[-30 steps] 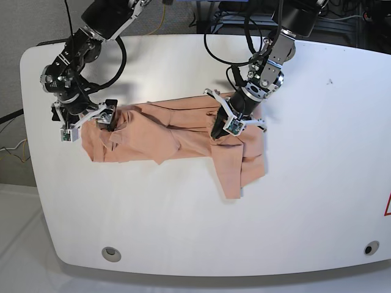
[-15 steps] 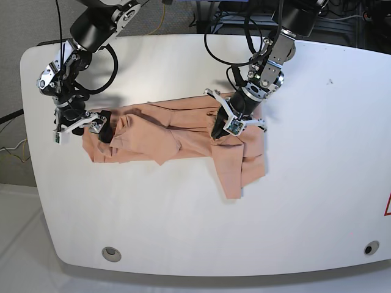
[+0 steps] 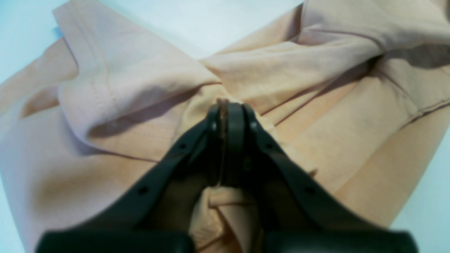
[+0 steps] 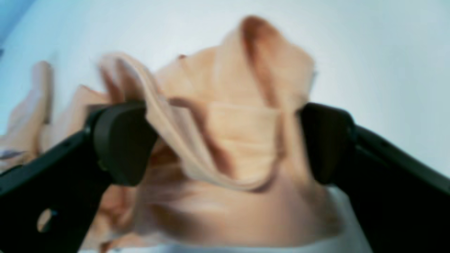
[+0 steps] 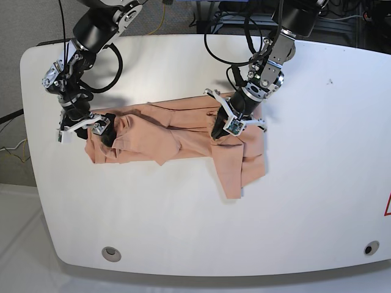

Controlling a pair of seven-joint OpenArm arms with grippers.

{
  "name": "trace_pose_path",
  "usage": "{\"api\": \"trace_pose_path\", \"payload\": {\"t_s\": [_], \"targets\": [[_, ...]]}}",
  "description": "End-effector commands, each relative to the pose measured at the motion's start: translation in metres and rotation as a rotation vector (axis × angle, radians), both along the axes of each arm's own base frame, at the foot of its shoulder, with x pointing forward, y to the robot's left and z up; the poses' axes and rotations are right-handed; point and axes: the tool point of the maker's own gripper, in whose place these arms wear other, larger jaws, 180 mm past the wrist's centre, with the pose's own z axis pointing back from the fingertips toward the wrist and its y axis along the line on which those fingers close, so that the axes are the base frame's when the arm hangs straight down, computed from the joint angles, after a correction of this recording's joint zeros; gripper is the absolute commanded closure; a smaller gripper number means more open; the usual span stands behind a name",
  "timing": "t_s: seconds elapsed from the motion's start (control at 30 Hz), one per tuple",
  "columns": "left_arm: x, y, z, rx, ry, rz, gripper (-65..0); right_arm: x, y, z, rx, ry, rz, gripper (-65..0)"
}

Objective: Fold the T-shirt properly
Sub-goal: 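Pinch the other strip end with the right gripper, then fold the held end with the right gripper over toward the left gripper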

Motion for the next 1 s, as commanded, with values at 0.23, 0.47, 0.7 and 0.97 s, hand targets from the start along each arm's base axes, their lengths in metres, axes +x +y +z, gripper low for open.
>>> {"api": "trace_pose_path", "payload": {"t_s": [0.23,0.47,0.7,0.97], "targets": [[-0.012,0.014,-0.026,0.106,0.102,0.007,-0.9,-0.022,0.038,-0.016,-0.071,0.122,0.153,-63.4],[-0.011,0.013,-0.026,0.105,0.101,0.007,-0.9,-0.021,0.046,-0.016,-0.078,0.121,0.183,-28.3],[-0.011,0.010,-0.025,0.097,0.101,0.007,-0.9,-0.018,0.045,-0.013,-0.081,0.112,0.181,-2.4],[-0.012,0.008,-0.025,0.093,0.102,0.007,-0.9,-0.009,0.047,0.008,-0.133,0.057,0.204,0.0]]}}
